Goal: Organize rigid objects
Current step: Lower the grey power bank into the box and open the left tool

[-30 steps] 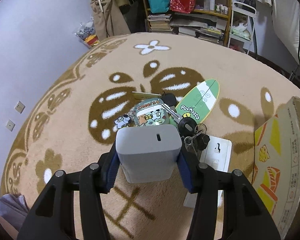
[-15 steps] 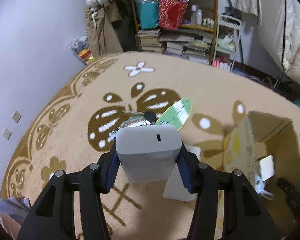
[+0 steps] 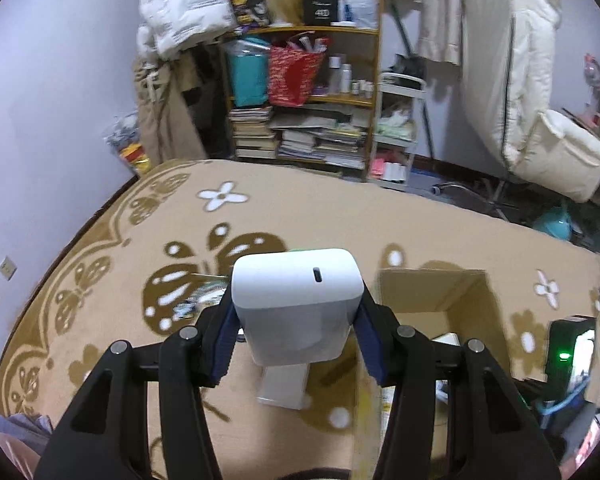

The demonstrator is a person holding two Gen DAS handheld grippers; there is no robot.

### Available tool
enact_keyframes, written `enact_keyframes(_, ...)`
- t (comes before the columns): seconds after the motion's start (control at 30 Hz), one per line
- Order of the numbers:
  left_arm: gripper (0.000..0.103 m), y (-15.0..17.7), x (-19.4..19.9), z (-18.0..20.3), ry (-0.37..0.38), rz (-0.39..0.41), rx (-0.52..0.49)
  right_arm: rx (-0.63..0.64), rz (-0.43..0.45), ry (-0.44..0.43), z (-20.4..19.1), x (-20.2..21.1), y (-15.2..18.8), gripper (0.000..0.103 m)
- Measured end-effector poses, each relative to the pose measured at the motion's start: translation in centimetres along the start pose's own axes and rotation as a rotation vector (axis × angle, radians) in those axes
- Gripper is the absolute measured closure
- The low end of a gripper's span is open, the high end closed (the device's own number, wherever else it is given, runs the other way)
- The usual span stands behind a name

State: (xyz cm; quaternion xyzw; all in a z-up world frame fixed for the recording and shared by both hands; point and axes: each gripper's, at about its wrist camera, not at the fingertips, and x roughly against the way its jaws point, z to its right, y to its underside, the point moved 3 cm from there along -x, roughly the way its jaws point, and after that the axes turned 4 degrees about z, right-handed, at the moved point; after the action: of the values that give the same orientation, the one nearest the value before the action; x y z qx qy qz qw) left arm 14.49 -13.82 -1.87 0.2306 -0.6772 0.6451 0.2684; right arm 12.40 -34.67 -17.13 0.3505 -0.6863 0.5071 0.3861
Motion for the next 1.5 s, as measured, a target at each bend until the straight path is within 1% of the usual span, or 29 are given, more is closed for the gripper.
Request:
enact_keyframes(0.13,0.052,0.2,0.5,3.0,0.066,-0.005,-0.050,0.000,0.000,0.000,0.0,0.0,0.0,0.094)
enact_keyframes(0.27,0.052,0.7,0.8,5.5,0.114,-0.020,-0.094,0.000,0.000,0.000,0.0,0.0,0.0,0.094)
enact_keyframes(0.37,0.052,1.3,0.1,7.0,0.094,-0.062,-0.123,0.000,0.000,0.000,0.0,0.0,0.0,0.094)
enact_keyframes(0.43,0.052,1.7,-0.3,7.5,0.116,-0.080,-0.121,0.000,0.000,0.000,-0.1,0.0,0.0,0.094)
enact_keyframes(0.6,0.052,2.4,-0.6,8.9,0.144,-0.098,-0.141,0.000,0.000,0.000,0.0,0.0,0.0,0.094)
enact_keyframes(0.7,0.052,2.9,-1.3,9.4,0.160,-0.136,-0.140,0.000,0.000,0.000,0.0,0.0,0.0,0.094)
enact_keyframes(0.93,0.052,4.1,-2.5,9.8,0.149,-0.180,-0.154,0.000,0.000,0.000,0.0,0.0,0.1,0.094)
enact_keyframes(1.17,0.052,4.8,-3.1,9.7,0.125,-0.198,-0.170,-0.001,0.000,0.000,0.0,0.0,0.1,0.094)
enact_keyframes(1.5,0.052,6.0,-3.9,9.9,0.136,-0.249,-0.201,-0.001,0.000,0.000,0.1,0.0,0.1,0.094)
